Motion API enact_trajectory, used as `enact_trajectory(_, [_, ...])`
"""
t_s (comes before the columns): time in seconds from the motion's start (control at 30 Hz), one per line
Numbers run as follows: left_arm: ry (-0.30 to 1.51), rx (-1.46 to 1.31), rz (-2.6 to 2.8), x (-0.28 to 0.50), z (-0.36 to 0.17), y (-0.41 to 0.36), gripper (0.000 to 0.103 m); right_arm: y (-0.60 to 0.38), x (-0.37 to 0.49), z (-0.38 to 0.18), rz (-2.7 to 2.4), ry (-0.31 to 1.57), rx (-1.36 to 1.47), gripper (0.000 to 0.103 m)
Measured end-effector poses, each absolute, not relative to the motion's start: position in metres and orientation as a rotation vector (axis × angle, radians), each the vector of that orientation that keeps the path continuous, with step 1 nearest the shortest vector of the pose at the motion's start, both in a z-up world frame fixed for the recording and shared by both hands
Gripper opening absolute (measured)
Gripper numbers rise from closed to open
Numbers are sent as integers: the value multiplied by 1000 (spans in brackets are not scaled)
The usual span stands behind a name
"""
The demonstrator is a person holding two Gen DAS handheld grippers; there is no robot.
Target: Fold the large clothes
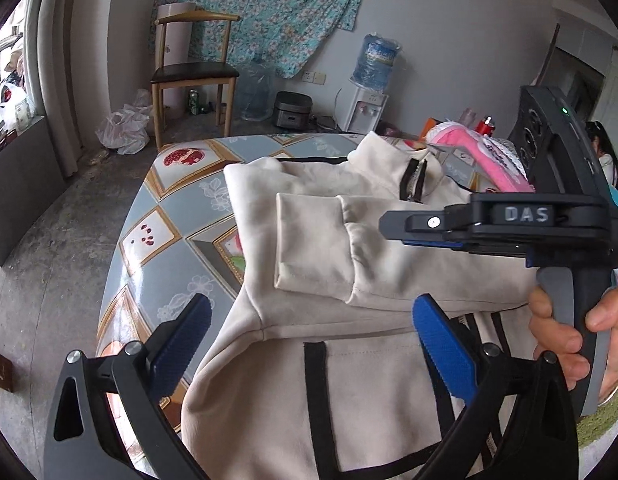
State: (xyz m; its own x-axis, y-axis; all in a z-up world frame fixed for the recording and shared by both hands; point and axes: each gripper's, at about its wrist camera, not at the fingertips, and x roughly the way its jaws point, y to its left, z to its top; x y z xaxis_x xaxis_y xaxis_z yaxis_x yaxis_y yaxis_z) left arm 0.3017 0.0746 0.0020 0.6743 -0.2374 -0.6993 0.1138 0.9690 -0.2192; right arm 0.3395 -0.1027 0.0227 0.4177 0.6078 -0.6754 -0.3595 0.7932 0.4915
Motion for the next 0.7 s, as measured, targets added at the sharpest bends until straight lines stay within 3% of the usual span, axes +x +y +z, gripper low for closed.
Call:
enact_trajectory(0.17, [807, -171, -251, 324, 3, 61, 90, -192, 302, 56, 485, 823, 270, 49])
enact_trajectory(0.27, [842, -172, -247, 348, -7, 55, 79, -258, 279, 56, 311, 789, 218, 50])
enact_trajectory(0.33, [884, -176, -221, 363, -16, 54, 66, -302, 261, 49, 224, 790, 234, 50])
enact_trajectory(0.47, [951, -191, -162, 385, -37, 58, 53, -364, 222, 21, 123, 817, 274, 50])
enact_trajectory(0.7, [983, -199, -116, 398, -52, 68, 29, -371, 204, -24, 79, 861, 266, 50])
